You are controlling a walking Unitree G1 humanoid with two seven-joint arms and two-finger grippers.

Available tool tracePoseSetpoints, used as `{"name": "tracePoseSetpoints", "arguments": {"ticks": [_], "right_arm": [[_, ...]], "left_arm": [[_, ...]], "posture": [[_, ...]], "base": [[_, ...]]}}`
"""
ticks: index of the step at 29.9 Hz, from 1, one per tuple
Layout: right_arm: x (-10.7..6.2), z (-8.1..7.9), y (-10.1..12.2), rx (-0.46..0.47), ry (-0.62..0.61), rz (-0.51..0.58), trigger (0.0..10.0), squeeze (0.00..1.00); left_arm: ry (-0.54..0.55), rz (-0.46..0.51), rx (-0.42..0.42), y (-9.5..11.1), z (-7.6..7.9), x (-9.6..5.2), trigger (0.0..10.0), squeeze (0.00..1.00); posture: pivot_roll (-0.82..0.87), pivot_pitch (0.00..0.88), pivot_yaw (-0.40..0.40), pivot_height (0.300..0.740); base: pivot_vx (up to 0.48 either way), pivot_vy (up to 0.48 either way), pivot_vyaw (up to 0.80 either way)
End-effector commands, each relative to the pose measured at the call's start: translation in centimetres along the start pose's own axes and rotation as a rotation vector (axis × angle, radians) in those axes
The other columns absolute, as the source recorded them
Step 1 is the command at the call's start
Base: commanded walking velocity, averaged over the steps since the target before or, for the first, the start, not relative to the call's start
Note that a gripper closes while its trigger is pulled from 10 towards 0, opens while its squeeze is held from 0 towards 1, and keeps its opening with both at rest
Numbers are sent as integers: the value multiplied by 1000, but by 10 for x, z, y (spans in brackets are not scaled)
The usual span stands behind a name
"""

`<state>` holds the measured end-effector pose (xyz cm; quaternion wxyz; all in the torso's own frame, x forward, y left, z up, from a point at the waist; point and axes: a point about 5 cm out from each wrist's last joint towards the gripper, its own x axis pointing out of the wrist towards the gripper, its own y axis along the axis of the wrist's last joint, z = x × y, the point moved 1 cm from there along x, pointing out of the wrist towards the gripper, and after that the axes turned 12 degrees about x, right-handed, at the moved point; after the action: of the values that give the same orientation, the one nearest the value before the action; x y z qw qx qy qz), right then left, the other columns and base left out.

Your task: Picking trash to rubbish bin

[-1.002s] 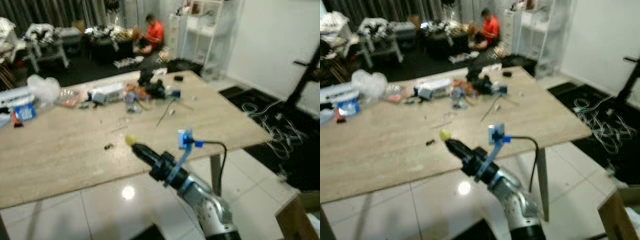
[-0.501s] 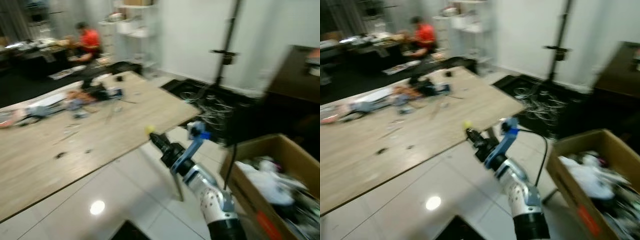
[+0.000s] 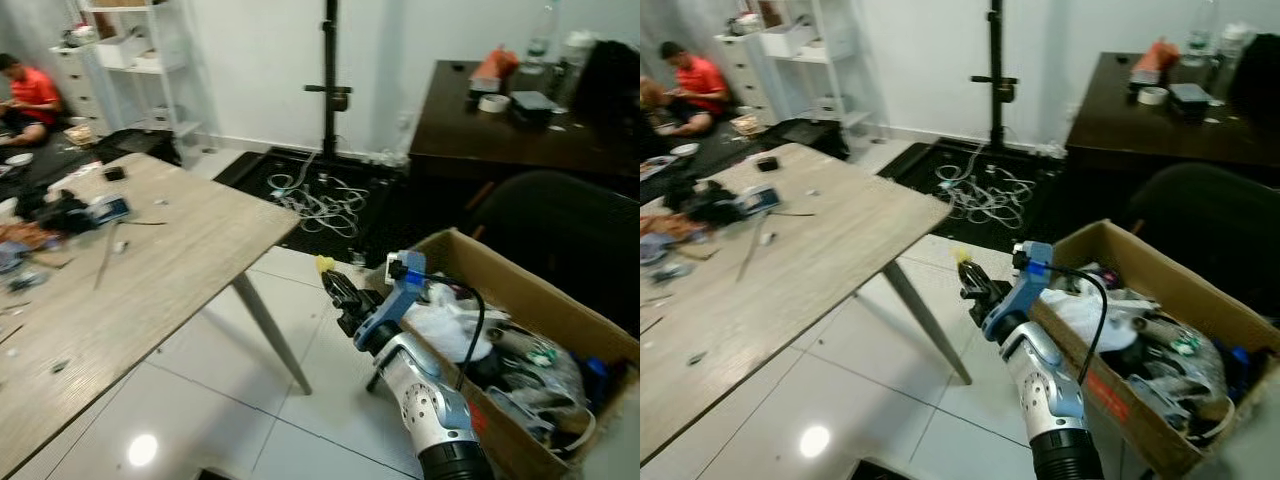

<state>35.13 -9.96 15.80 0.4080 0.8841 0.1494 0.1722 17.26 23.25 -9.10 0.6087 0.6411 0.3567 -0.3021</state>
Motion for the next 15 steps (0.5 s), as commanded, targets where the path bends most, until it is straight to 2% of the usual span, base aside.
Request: {"name": "tracePoseSetpoints", "arguments": {"ticks": [1, 5, 11, 15], "right_arm": [[0, -1, -7, 8, -11, -9, 10000, 0], [-3, 13, 2, -13, -87, 27, 10000, 0], [-4, 25, 10, -43, -156, 59, 10000, 0], [-3, 28, 12, -41, -178, 75, 10000, 0]], "left_arm": [[5, -28, 13, -10, -2, -2, 10000, 0], [6, -17, 45, -6, -2, -1, 10000, 0], [-6, 0, 45, -2, 1, -1, 10000, 0], [-10, 9, 39, -1, 2, 0, 10000, 0]], "posture": [[-160, 99, 113, 740], [-170, 97, 119, 740], [-175, 94, 122, 740], [-173, 92, 120, 740]], "base": [[0, 0, 0], [0, 0, 0], [0, 0, -800], [0, 0, 0]]}}
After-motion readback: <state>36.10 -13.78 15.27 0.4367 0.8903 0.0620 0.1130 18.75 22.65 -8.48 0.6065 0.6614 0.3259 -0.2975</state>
